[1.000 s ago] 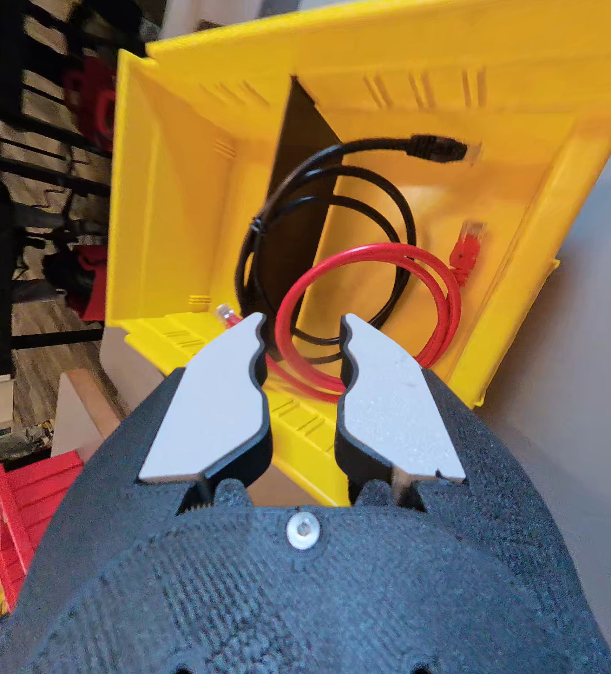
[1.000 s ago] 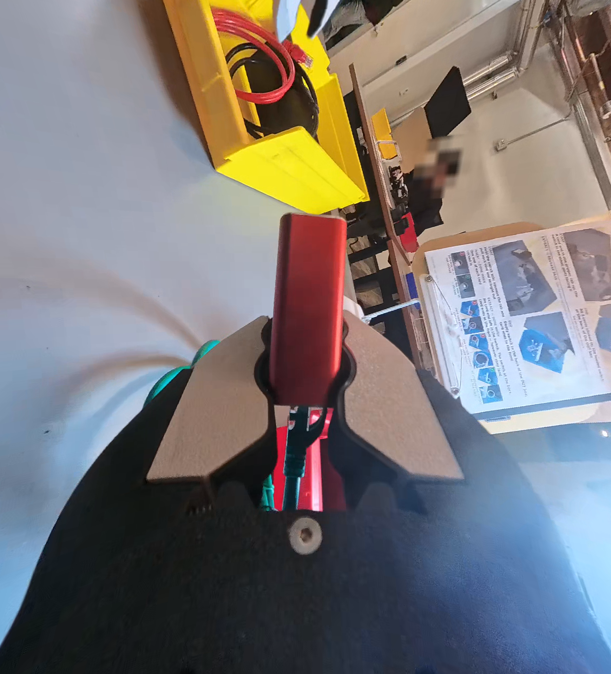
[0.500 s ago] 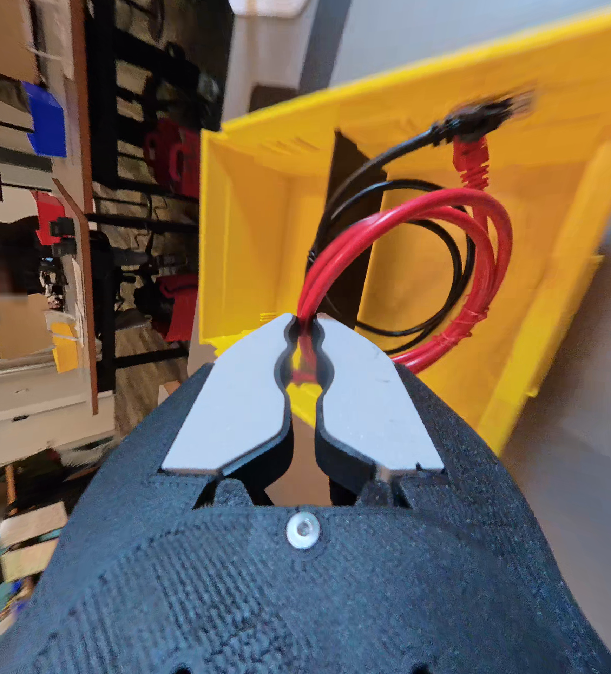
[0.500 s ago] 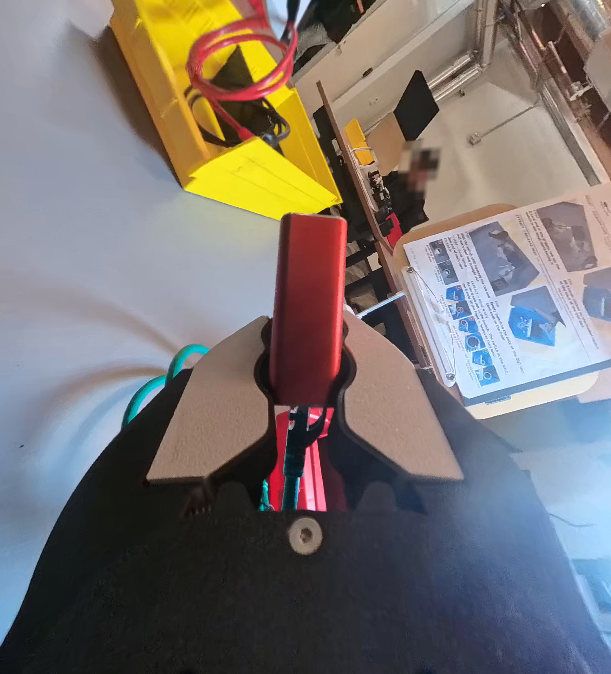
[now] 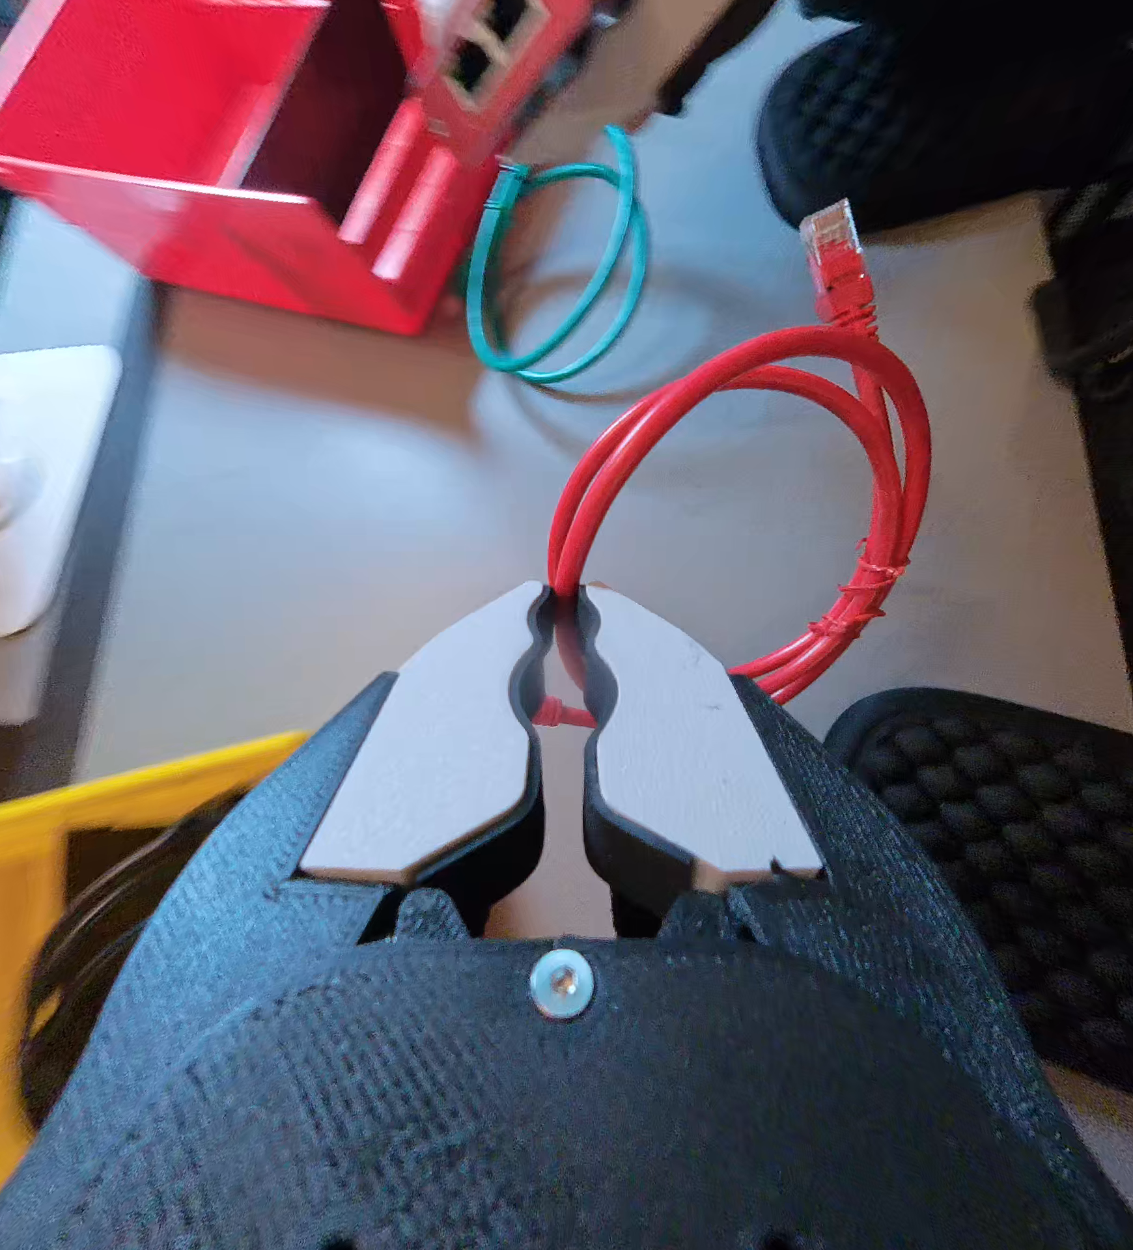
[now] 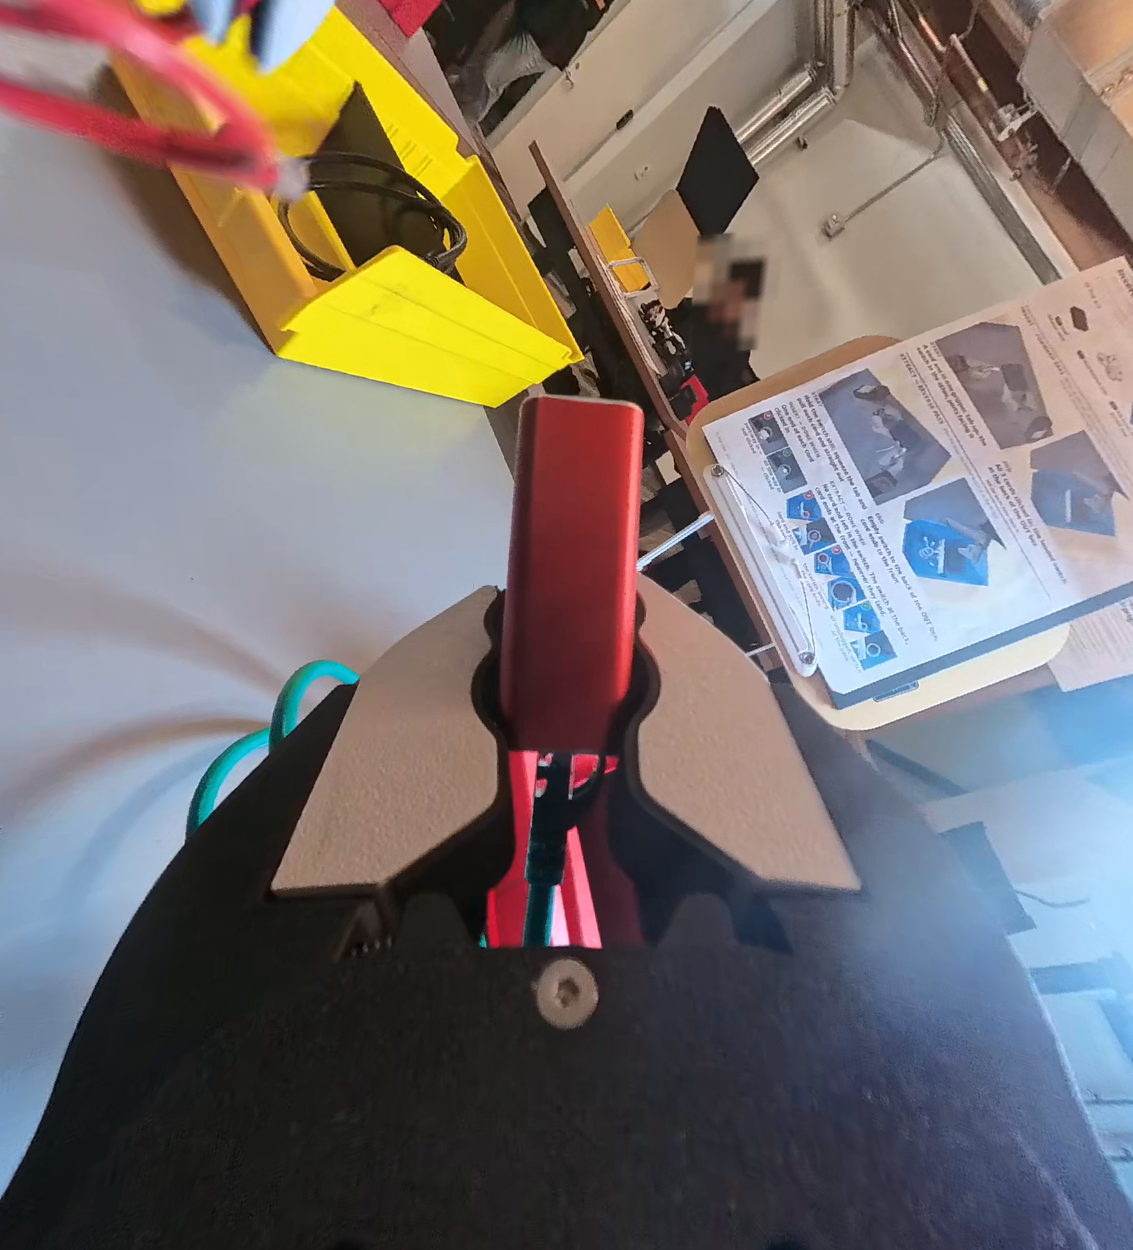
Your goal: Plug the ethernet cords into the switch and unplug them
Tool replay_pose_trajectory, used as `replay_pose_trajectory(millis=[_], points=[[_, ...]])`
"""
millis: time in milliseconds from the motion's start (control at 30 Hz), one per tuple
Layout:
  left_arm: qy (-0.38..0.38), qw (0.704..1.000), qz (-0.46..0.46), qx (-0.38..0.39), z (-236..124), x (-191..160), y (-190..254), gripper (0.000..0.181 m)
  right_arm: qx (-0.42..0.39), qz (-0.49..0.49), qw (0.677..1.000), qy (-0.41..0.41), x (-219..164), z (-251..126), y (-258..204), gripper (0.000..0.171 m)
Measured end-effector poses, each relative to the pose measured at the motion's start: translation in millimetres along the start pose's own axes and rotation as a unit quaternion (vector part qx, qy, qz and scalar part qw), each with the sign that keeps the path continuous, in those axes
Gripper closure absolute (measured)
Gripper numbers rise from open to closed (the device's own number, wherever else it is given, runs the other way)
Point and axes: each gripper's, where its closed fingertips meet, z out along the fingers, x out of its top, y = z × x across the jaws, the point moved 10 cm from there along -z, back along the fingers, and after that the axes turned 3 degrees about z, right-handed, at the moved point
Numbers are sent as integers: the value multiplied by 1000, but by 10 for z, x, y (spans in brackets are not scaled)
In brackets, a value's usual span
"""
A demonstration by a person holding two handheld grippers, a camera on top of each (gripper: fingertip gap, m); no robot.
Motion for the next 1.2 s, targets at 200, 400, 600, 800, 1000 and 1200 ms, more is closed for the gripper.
replay_pose_trajectory(millis=[200, 400, 600, 800, 1000, 1200], points=[[24, 997, -29, -62, 595, -22, 152, 159, 1, 1, 1000, -8, -48, 12, -15, 141], [13, 990, -133, 50, 436, -164, 18, 161, 3, 7, 1000, -6, -79, 27, -5, 141], [-27, 971, -231, 59, 890, -390, 218, 161, 5, 6, 1000, -7, -76, 25, -17, 141], [-109, 968, -204, 99, 1198, -419, 216, 159, 6, 7, 1000, -8, -88, 22, -20, 141], [-127, 973, -159, 108, 1282, -360, 231, 166, 7, 11, 1000, -8, -106, 17, -14, 141], [-96, 992, -44, -65, 1251, -282, 148, 168, 10, 10, 1000, -6, -97, 23, -26, 141]])
